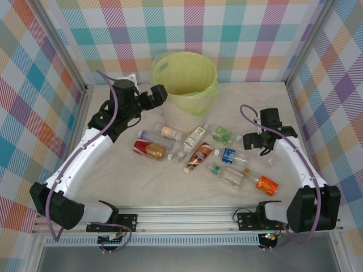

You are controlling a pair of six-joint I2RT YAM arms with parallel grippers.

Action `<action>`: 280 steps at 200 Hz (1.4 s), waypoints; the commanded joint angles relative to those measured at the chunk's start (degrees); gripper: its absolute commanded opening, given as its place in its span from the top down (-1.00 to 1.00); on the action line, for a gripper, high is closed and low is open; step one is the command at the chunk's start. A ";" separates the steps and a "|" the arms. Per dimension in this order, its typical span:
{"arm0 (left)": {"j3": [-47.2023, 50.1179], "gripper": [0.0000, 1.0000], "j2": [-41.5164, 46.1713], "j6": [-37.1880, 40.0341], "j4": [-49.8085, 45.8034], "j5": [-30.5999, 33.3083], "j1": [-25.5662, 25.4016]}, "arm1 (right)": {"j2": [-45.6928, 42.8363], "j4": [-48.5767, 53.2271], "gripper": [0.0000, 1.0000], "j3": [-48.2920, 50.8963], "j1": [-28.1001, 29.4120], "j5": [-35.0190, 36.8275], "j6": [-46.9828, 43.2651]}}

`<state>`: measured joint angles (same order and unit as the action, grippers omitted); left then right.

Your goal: Put the plastic bottles in the bin

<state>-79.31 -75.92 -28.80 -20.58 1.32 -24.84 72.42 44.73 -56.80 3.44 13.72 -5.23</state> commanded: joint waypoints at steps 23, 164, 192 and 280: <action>3.49 -1.00 3.36 1.09 1.51 2.52 0.85 | 6.92 12.03 -0.99 -5.59 -2.86 -1.78 -6.89; 12.63 -1.00 13.72 2.26 -0.58 10.37 2.51 | 26.04 5.35 -0.91 -9.30 -5.23 0.15 -12.43; 13.61 -1.00 14.40 1.94 -0.11 10.68 2.69 | 28.48 1.77 -0.68 -9.18 -5.20 -1.61 -12.08; 14.88 -1.00 14.81 1.20 -0.34 10.97 2.78 | 31.20 -5.10 -0.36 -7.99 -5.20 -0.75 -9.96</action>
<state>-65.17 -62.48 -27.46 -20.95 11.25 -23.05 103.68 42.65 -64.71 -1.52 12.73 -16.88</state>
